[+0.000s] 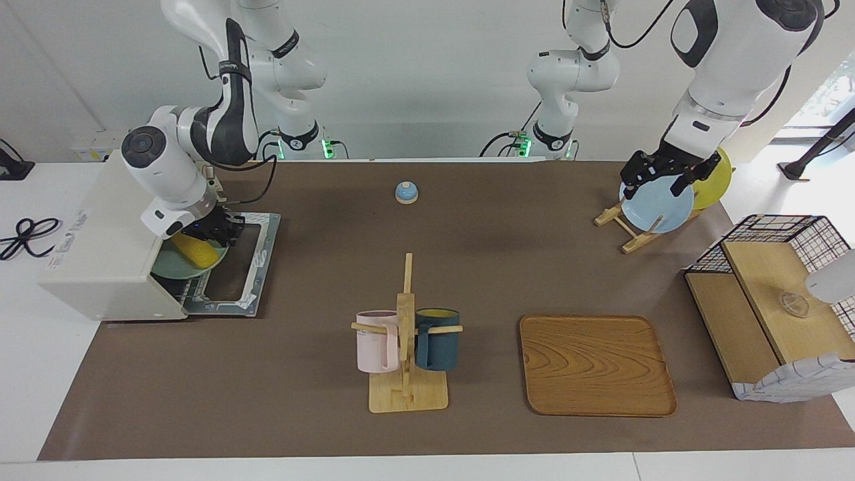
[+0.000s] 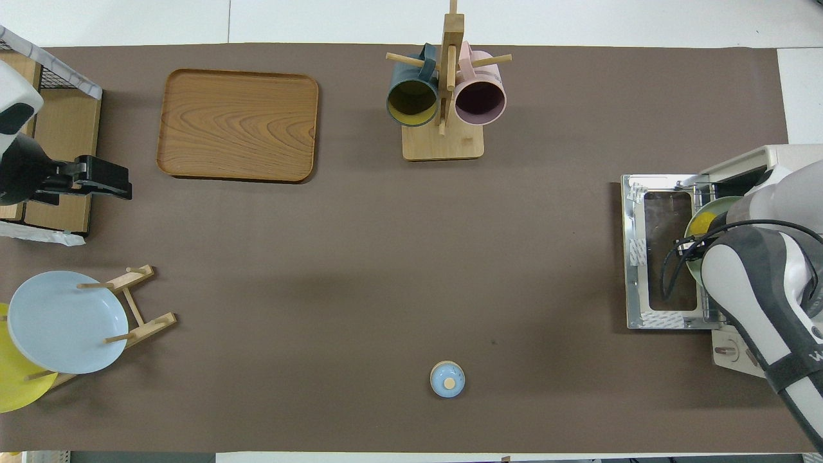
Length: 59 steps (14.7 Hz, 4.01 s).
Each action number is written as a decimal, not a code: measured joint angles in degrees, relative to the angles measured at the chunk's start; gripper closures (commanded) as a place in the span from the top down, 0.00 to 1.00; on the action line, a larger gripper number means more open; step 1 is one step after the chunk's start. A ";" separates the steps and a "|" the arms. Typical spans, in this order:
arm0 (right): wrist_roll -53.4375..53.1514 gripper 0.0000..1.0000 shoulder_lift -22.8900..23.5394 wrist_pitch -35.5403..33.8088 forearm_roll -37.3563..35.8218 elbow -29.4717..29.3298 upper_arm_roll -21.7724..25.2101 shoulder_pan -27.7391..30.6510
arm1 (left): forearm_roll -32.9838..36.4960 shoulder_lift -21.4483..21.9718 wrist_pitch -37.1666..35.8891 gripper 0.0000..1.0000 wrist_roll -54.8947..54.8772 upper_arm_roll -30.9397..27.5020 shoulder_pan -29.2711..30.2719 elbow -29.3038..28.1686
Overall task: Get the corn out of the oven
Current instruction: 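Pull the green plate with corn out of the oven with the right gripper, then lower the plate onto the table center and open the right gripper, then withdraw the right gripper while the left gripper reaches toward the corn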
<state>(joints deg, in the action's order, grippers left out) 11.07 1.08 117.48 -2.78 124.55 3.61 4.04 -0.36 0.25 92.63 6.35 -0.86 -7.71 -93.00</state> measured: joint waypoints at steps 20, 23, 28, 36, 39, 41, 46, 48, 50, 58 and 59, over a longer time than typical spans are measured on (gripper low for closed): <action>-42.57 0.00 15.76 -12.91 -2.68 -26.01 -1.48 -42.82 | 0.00 0.00 0.00 1.00 0.00 0.00 0.00 0.00; -49.45 0.00 22.18 -6.61 -2.62 -28.09 -1.50 -46.55 | 0.00 0.00 0.00 1.00 0.00 0.00 0.00 0.00; -55.97 0.18 24.20 -3.17 5.21 -28.43 -1.19 -46.24 | 0.00 0.00 0.00 1.00 0.00 0.00 0.00 0.00; -50.33 0.00 19.12 -8.14 6.56 -31.07 -0.57 -41.34 | 0.00 0.01 -0.04 1.00 0.03 0.00 0.00 -0.05; -38.96 0.00 14.44 -12.34 6.55 -29.30 -0.28 -33.18 | 0.00 0.27 -0.06 1.00 0.03 0.35 -0.04 -1.09; -32.76 0.00 12.16 -12.69 6.23 -25.23 -0.16 -28.44 | 0.00 1.05 0.05 1.00 0.28 0.98 -0.26 -2.98; -25.39 0.00 8.39 -0.49 0.08 -8.35 -0.11 -21.25 | -0.36 4.20 5.00 1.00 13.19 1.81 -8.21 -10.78; -23.00 0.00 7.52 5.02 -1.95 -2.74 -0.09 -18.10 | -1.02 4.50 8.52 1.00 24.05 2.09 -13.55 -13.37; -22.22 0.00 7.47 7.01 -4.25 -0.77 -0.11 -15.64 | -1.10 4.45 12.77 1.00 33.28 2.24 -18.54 -15.89; -19.50 0.00 7.73 9.88 -6.50 1.25 -0.12 -12.03 | -2.82 -7.96 35.52 1.00 58.35 2.31 -35.31 -19.07; -18.73 0.00 7.73 10.22 -6.44 1.30 -0.14 -11.42 | -3.49 -9.78 37.43 1.00 59.49 2.29 -36.38 -18.91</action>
<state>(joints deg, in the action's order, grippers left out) -7.65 8.81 127.70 -9.22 125.85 3.47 -7.38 -3.86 -9.53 130.07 65.84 1.43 -44.09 -111.91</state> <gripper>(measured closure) 0.991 0.000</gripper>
